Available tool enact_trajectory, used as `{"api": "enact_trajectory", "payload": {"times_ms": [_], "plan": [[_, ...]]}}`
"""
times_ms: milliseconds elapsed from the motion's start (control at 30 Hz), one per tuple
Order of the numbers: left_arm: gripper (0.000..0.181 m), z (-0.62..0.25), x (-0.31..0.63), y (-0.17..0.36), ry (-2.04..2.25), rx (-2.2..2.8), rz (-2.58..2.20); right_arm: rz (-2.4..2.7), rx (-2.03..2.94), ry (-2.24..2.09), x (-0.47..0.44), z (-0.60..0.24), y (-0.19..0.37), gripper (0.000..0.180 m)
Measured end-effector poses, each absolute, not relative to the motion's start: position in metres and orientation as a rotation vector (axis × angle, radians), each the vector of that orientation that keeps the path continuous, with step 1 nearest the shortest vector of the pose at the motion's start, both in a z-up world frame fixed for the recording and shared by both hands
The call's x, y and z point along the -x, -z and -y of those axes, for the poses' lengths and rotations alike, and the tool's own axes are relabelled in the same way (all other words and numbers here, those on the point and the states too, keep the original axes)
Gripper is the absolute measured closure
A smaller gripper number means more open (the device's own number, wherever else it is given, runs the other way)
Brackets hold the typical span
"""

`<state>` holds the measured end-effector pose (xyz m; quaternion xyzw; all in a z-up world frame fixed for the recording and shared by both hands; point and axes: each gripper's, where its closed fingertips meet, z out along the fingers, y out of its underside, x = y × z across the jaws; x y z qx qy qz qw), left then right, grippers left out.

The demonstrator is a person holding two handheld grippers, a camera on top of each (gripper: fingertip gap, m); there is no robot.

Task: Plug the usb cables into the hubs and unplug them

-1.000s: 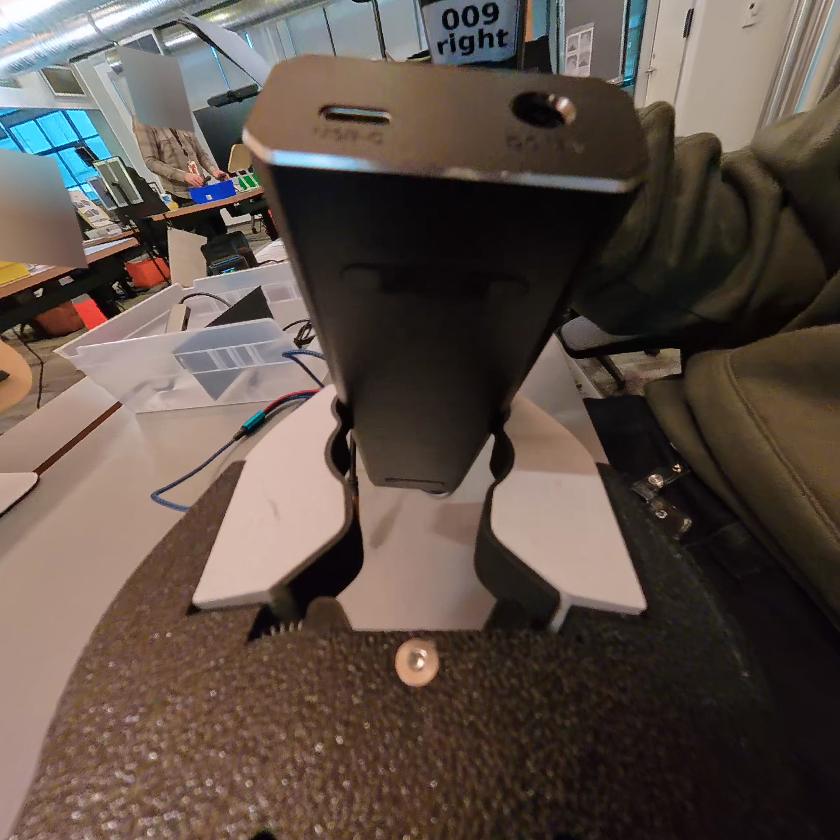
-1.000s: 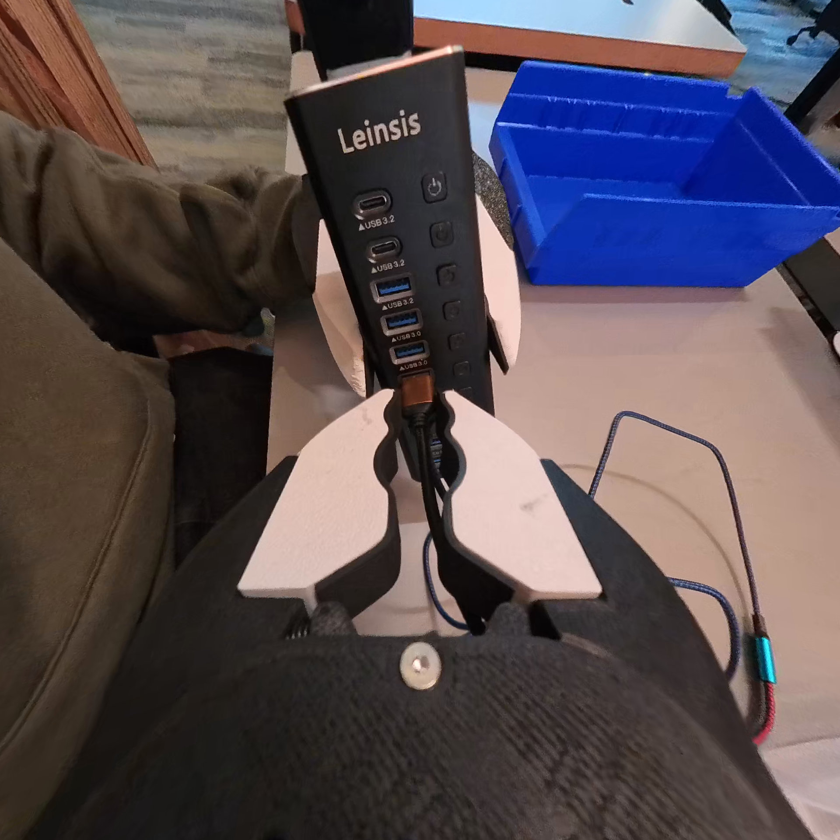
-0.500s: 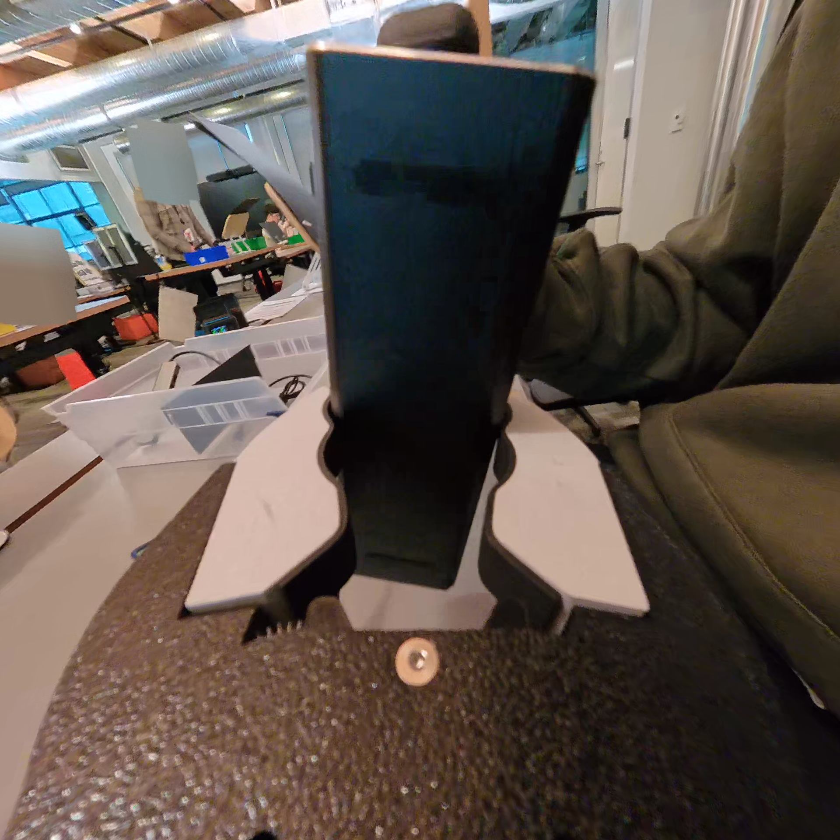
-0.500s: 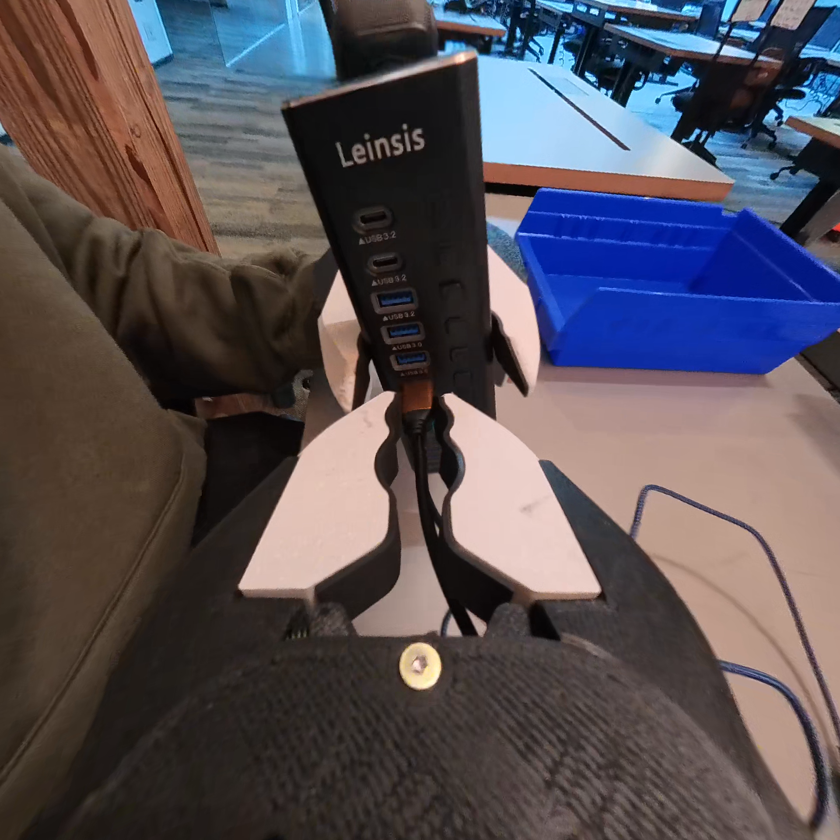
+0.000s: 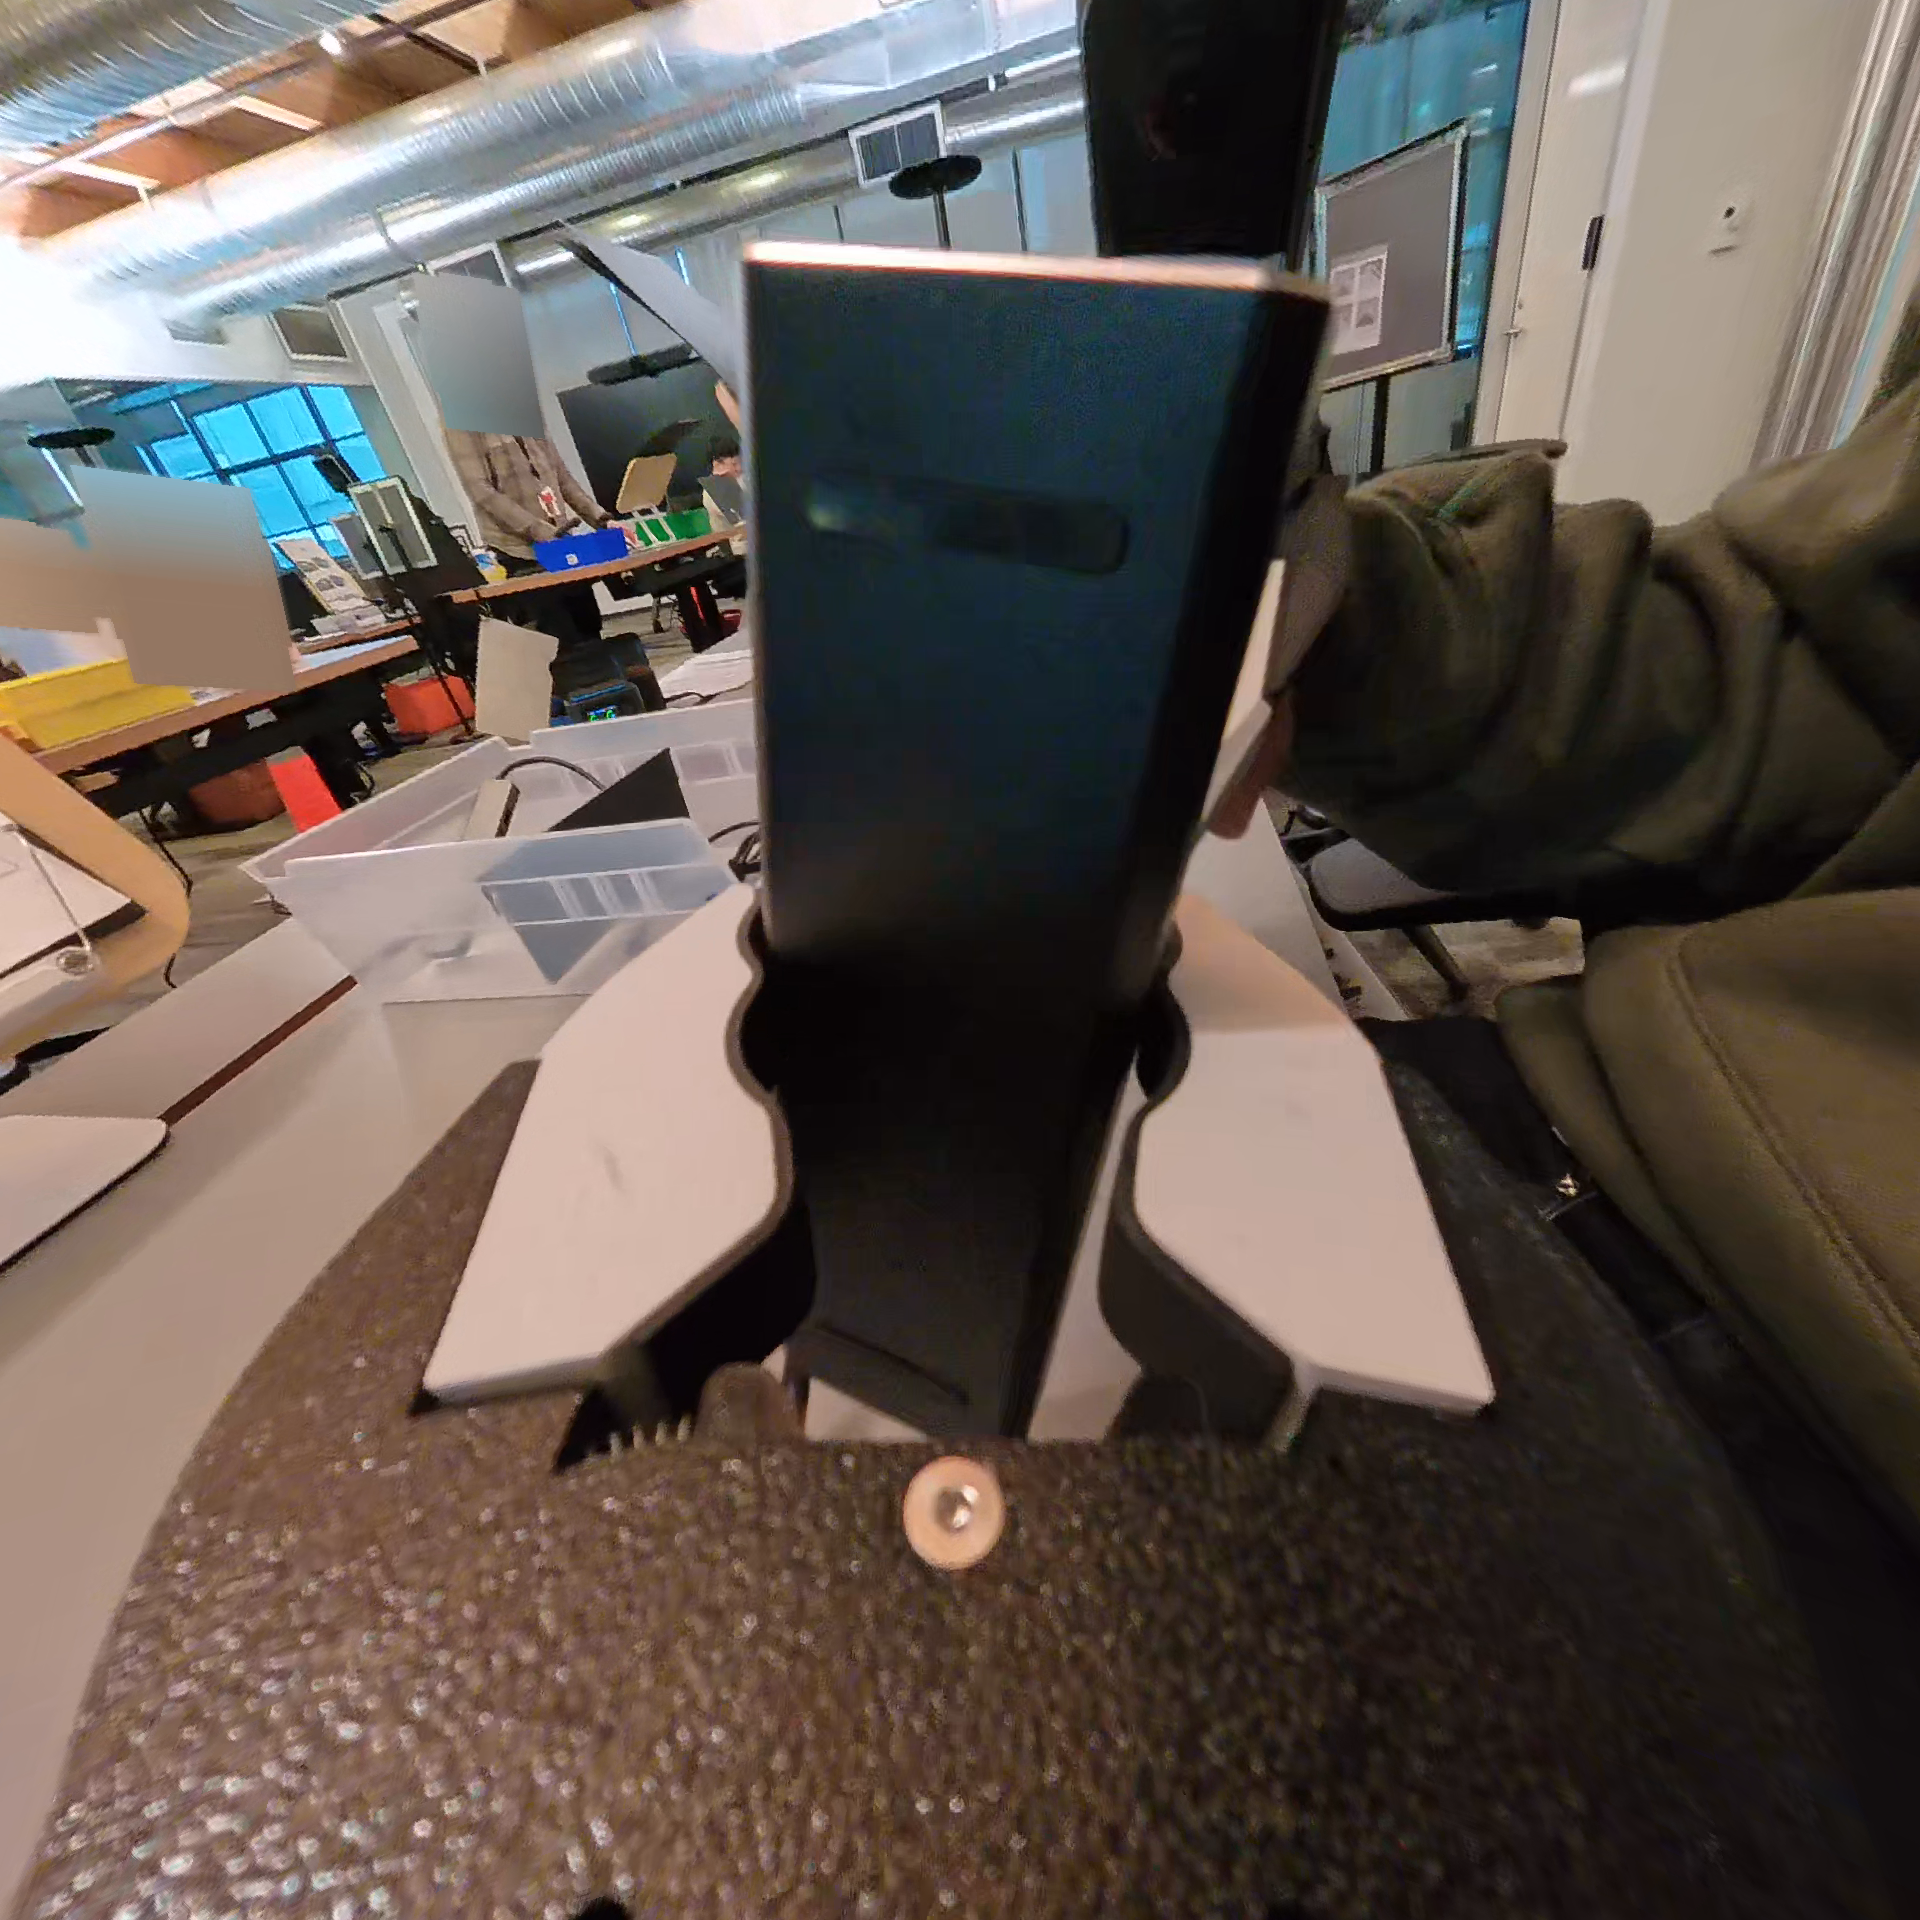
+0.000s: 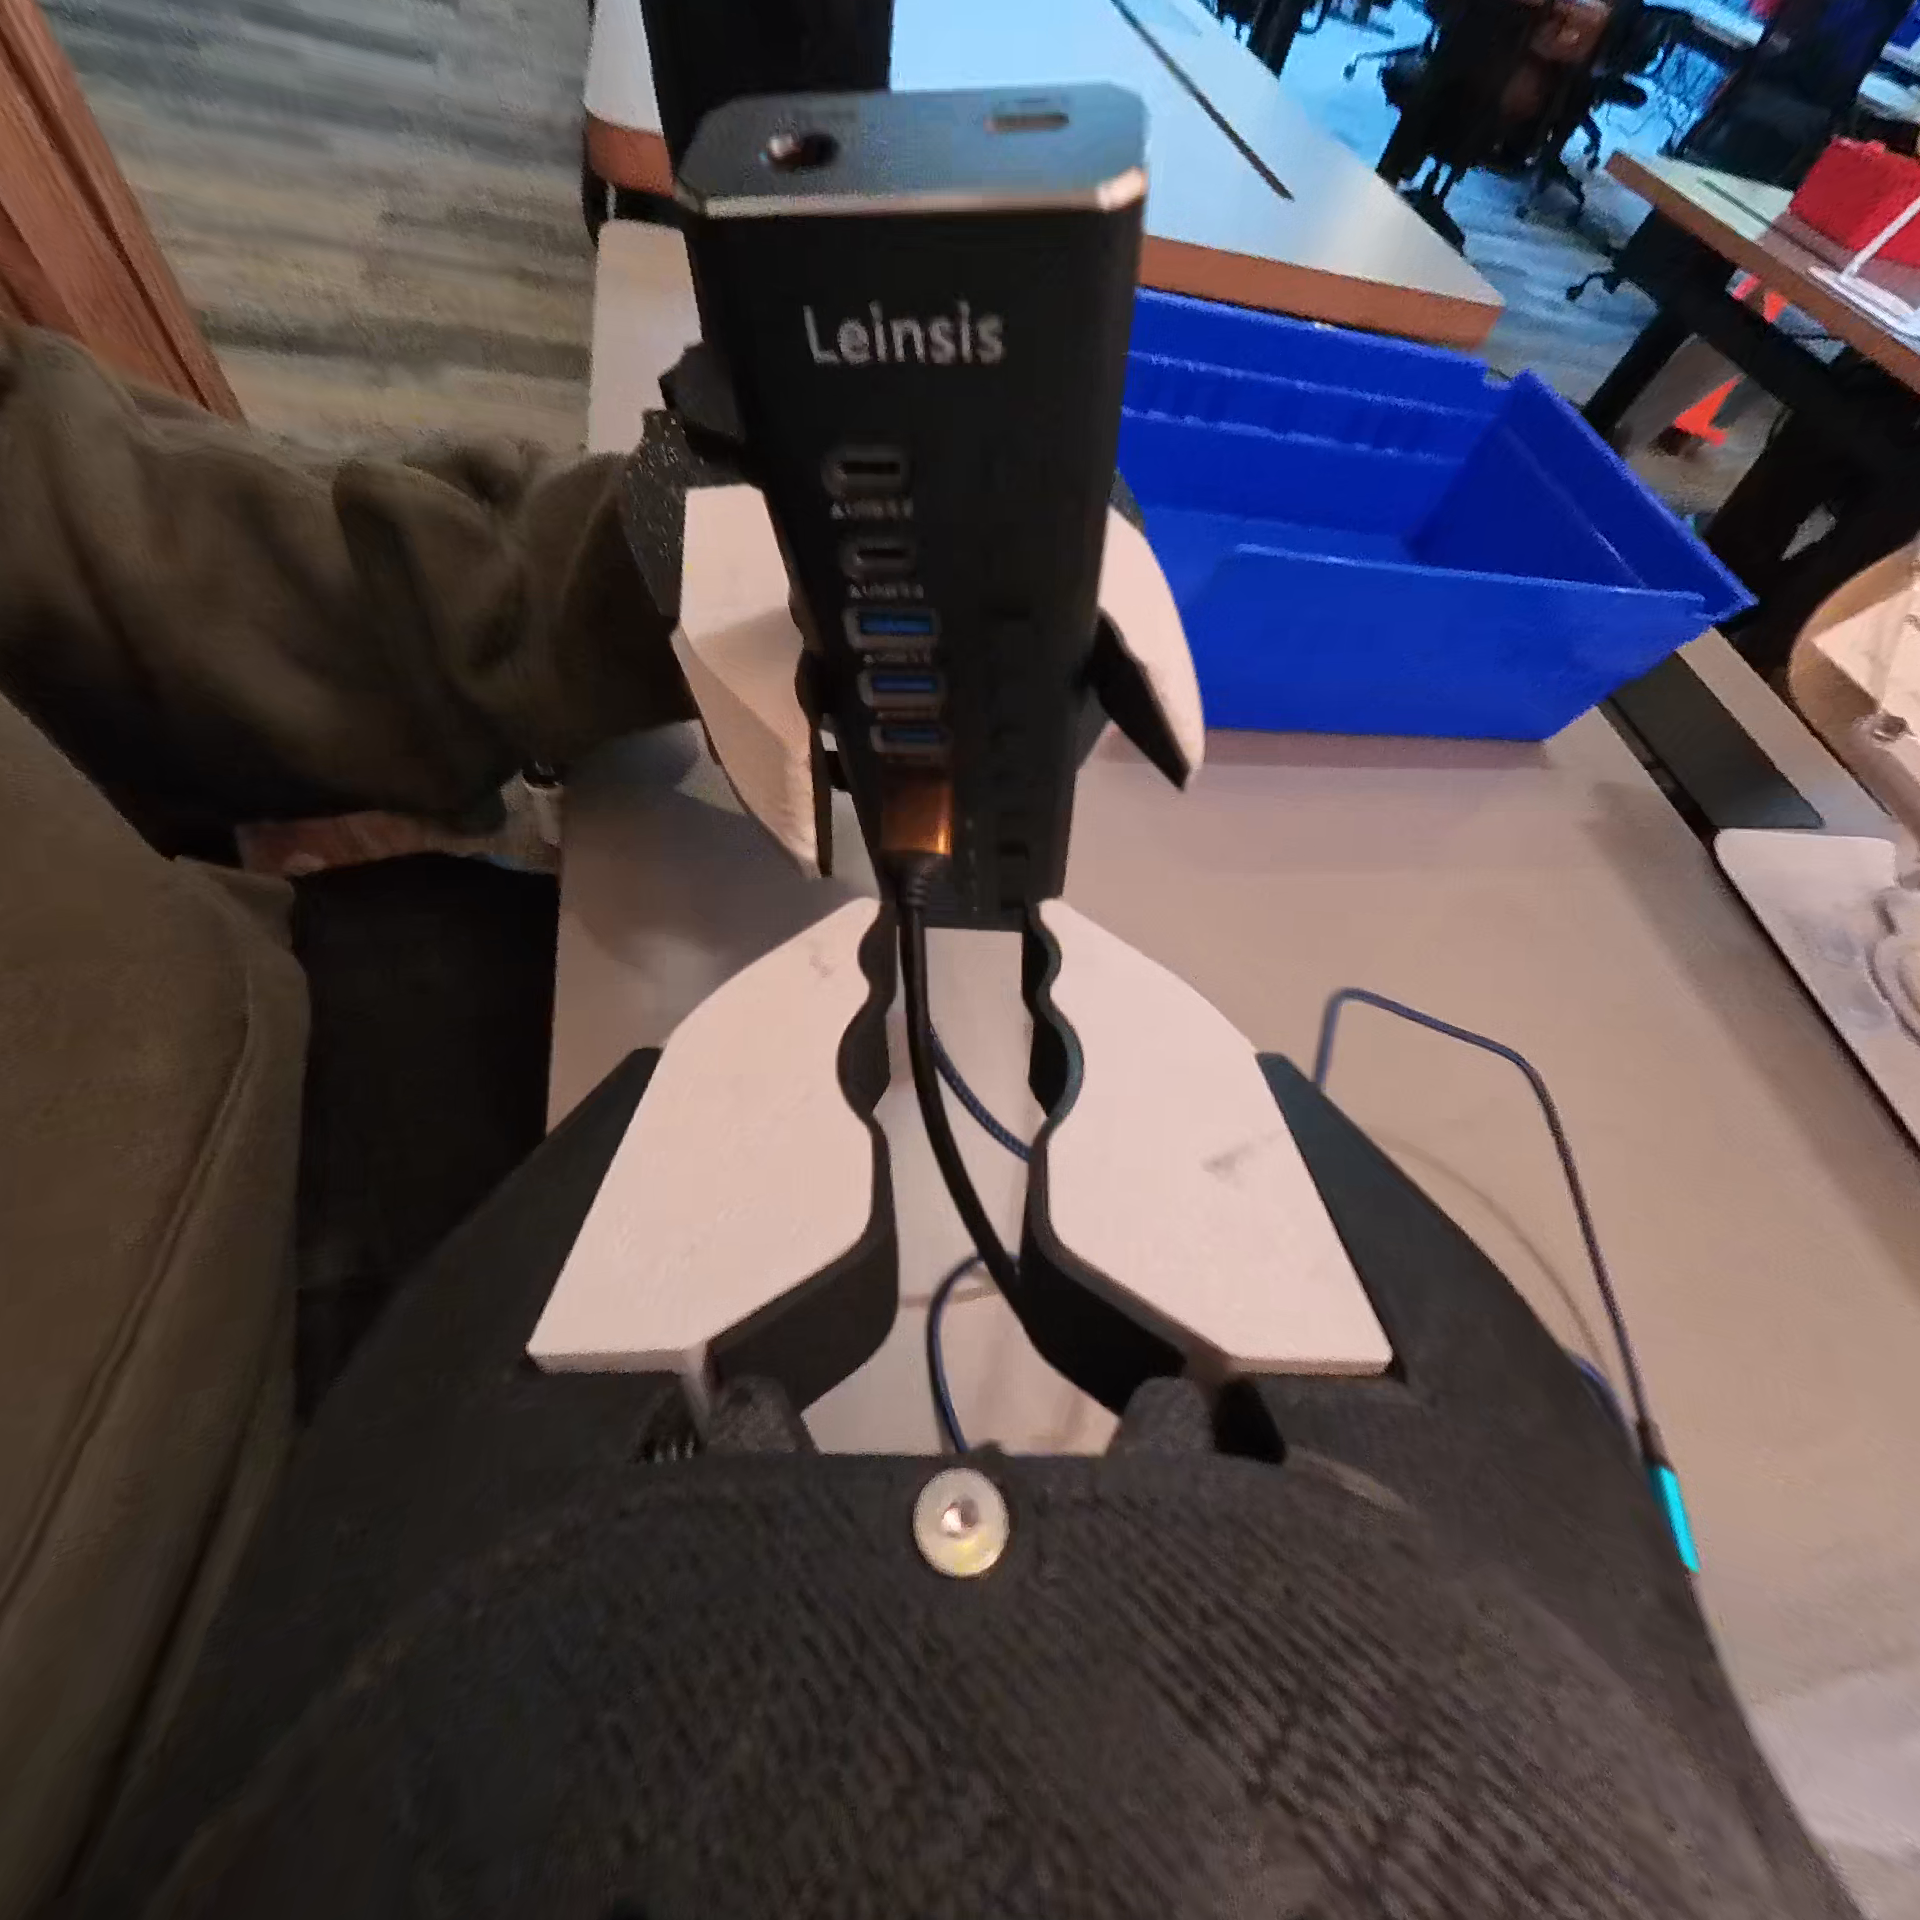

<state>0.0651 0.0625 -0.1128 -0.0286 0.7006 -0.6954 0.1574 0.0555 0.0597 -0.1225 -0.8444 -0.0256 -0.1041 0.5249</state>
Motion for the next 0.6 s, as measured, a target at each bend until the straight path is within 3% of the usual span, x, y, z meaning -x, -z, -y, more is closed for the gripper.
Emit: {"api": "enact_trajectory", "payload": {"times_ms": [33, 200, 300, 600], "plan": [[0.114, -0.062, -0.064, 0.112, 1.987, 0.077, -2.001, 0.059, 2.008, 0.236, -0.053, -0.064, 0.124, 0.156], [0.115, -0.059, -0.059, 0.104, 2.081, 0.066, -1.956, 0.04, 1.961, 0.275, -0.053, -0.081, 0.134, 0.151], [0.115, -0.059, -0.06, 0.103, 2.092, 0.079, -1.951, 0.074, 1.914, 0.311, -0.048, -0.085, 0.133, 0.164], [0.113, -0.061, -0.039, 0.106, 2.146, -0.048, -2.044, 0.173, 1.907, 0.077, -0.032, -0.079, 0.129, 0.165]]}}
